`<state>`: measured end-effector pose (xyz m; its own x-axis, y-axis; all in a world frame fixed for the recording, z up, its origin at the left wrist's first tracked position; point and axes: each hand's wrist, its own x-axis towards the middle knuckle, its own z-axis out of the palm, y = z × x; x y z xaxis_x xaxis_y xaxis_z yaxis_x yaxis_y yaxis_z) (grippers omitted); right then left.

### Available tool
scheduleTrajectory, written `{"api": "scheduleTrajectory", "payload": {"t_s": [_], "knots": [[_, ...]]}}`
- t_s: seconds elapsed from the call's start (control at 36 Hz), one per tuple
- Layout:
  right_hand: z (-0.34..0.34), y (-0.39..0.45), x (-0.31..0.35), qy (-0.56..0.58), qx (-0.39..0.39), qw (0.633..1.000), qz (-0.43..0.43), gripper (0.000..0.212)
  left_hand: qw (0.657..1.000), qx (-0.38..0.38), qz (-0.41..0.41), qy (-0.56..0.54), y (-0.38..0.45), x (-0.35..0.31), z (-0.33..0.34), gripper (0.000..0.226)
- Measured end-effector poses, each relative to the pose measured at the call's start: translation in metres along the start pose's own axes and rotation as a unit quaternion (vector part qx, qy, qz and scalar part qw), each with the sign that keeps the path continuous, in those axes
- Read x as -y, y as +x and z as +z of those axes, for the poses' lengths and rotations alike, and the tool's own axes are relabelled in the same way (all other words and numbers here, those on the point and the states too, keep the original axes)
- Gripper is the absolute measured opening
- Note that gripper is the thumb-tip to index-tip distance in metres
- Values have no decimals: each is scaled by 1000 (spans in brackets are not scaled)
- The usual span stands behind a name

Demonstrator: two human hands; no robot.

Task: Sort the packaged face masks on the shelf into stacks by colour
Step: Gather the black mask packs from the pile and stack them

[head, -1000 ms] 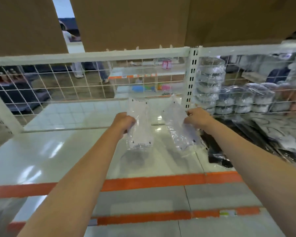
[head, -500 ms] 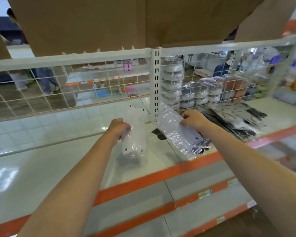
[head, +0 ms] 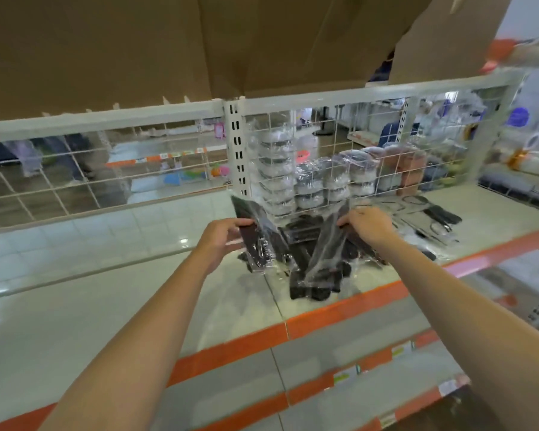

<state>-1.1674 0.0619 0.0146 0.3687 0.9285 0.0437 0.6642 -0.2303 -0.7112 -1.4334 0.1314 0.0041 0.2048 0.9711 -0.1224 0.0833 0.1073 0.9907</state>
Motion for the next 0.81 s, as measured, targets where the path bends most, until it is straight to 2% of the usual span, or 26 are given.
{"api": "scheduleTrajectory", "payload": {"t_s": [0.08,0.14,0.17,0.19,0.33,0.42,0.53,0.67,0.81], "knots": [[-17,15,-18,187,-13,982,29,22,995,-11,-8,-99,3,-3,25,29],[-29,24,-26,213,-11,976,31,16,995,-37,7,-90,7,-4,40,7],[-36,30,-31,236,-8,971,36,22,995,-48,15,-83,9,-5,48,9],[-42,37,-37,274,-2,961,43,29,994,-58,17,-86,14,-5,55,21],[-69,56,-56,425,73,901,52,56,984,-65,12,-166,20,-14,91,56],[-76,66,-63,426,98,899,39,53,984,-62,10,-169,23,-14,107,61],[-83,70,-66,421,125,898,34,37,984,-63,4,-165,22,-13,122,50],[-82,78,-67,406,141,903,11,30,985,-77,13,-156,21,-16,131,35],[-86,86,-54,466,158,870,22,23,974,-128,17,-187,20,-22,129,19]]}}
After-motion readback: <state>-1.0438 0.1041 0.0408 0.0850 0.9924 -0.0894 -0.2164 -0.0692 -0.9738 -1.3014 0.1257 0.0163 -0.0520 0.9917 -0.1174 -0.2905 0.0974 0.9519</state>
